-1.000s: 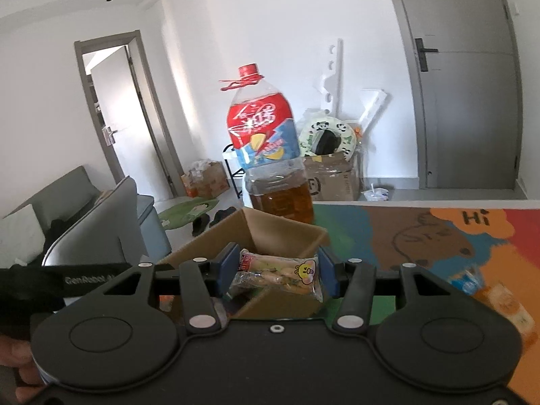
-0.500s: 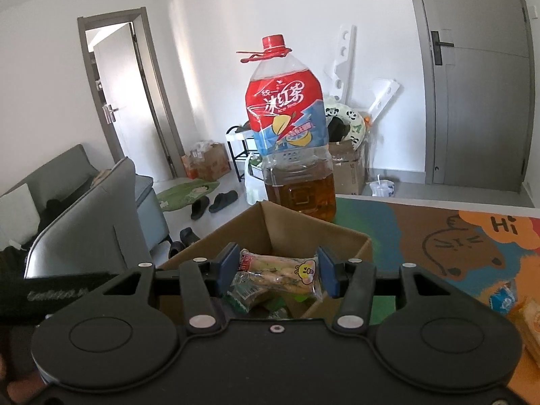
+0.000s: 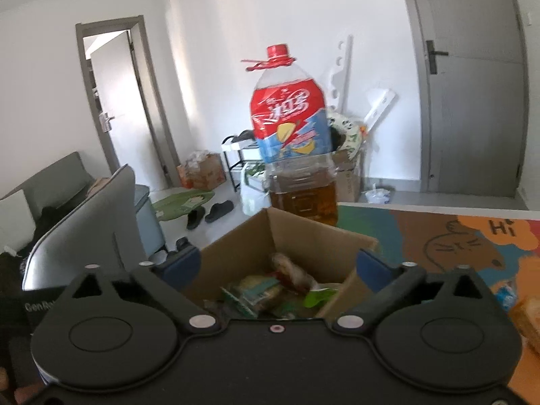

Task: Organize snacks
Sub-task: 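Carry both snacks into the cardboard box and open both tools, then withdraw both tools from the box toward the remaining snacks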

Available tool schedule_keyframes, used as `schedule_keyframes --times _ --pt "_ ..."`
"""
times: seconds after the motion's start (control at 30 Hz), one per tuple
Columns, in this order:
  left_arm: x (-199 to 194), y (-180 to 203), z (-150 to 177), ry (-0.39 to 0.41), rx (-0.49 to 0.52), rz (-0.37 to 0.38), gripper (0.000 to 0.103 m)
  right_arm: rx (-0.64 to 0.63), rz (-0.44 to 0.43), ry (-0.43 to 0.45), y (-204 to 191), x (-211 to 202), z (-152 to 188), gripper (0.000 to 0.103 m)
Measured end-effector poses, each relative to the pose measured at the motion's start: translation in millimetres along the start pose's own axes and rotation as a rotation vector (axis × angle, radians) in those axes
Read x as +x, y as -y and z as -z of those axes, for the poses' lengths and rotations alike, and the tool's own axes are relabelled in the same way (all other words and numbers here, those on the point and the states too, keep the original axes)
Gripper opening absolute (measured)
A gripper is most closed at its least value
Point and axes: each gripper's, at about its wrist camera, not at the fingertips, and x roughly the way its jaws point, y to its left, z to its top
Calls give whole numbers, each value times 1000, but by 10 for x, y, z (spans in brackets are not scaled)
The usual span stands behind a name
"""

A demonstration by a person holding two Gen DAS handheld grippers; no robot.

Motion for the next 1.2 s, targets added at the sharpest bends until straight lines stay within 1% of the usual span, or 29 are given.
schedule_keyframes --times 0.1,0.27,0.4,0.5,0.57,0.63,0.77,0.87,0.97,1.1,1.2 --pt "-58 47 45 13 17 -2 89 13 27 6 116 -90 26 103" --pt "-159 110 102 33 18 9 93 67 37 32 332 -252 61 103" --pt "-234 152 125 56 12 29 94 38 63 63 372 -410 112 103" --pt "-317 221 152 76 30 38 95 34 90 96 382 -544 144 103" --pt "-376 271 169 78 41 50 95 39 87 111 397 -637 164 103" --pt "-419 320 179 81 48 64 95 43 78 109 423 -700 173 103" --pt "-502 431 211 98 53 86 96 27 88 103 464 -836 200 103" --pt "-544 538 244 106 65 105 96 39 125 116 548 -940 228 103" --pt "-573 668 290 107 88 136 96 53 145 122 660 -1039 259 103" --pt "-544 885 357 85 135 176 96 79 183 115 832 -1152 285 103" --pt "-516 1029 420 75 161 195 96 99 228 104 968 -1210 295 103"
